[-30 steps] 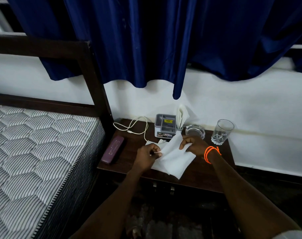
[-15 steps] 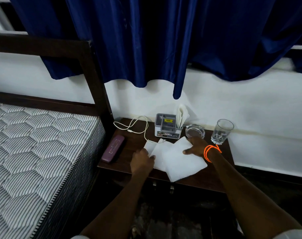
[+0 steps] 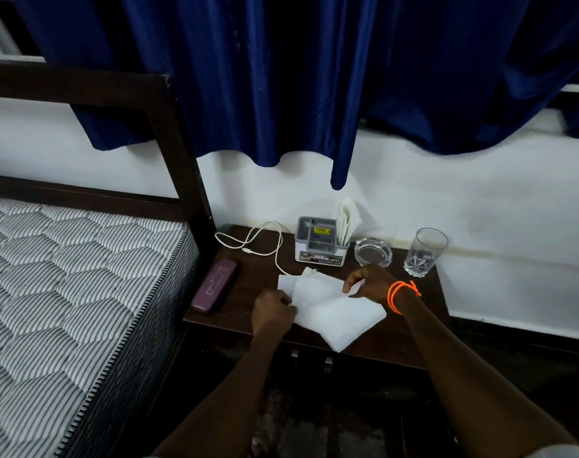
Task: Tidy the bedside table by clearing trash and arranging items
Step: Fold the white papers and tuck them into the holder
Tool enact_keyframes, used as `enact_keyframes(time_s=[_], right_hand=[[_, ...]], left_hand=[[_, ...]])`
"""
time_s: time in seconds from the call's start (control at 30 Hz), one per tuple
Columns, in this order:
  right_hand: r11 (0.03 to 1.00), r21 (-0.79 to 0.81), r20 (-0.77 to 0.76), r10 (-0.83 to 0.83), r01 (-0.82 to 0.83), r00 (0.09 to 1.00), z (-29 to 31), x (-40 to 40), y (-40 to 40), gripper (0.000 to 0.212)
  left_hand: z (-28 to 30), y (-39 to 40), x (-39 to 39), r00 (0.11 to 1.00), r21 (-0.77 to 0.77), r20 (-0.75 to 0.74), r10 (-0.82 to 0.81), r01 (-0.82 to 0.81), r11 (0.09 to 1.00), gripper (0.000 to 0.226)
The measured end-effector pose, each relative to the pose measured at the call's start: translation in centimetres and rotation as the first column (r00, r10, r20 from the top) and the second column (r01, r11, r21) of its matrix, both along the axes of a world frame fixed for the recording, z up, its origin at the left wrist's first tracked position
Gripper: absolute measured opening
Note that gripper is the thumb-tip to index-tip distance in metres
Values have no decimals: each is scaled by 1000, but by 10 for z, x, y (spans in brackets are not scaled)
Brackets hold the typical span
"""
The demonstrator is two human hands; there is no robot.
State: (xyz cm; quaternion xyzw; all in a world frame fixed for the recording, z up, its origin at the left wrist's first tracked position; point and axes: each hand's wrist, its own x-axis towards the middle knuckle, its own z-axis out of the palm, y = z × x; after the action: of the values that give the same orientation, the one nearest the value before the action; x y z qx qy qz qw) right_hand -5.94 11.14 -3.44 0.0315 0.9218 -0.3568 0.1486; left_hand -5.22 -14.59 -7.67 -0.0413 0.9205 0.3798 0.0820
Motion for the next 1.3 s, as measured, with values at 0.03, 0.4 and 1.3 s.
enact_keyframes(time_s=[0.03, 0.4, 1.3], right_hand=[[1000, 17, 1, 5, -5, 1000, 1, 0, -1, 20], [997, 70, 4, 27, -27, 1000, -1, 2, -9, 42], [993, 109, 17, 50, -52, 999, 19, 14, 0, 47]], left_hand=[[1, -1, 0, 1000, 16, -17, -2, 2, 1000, 14], [14, -14, 4, 999, -70, -34, 23, -25, 997, 23], [14, -19, 14, 888, 105, -360, -284, 341, 934, 32]])
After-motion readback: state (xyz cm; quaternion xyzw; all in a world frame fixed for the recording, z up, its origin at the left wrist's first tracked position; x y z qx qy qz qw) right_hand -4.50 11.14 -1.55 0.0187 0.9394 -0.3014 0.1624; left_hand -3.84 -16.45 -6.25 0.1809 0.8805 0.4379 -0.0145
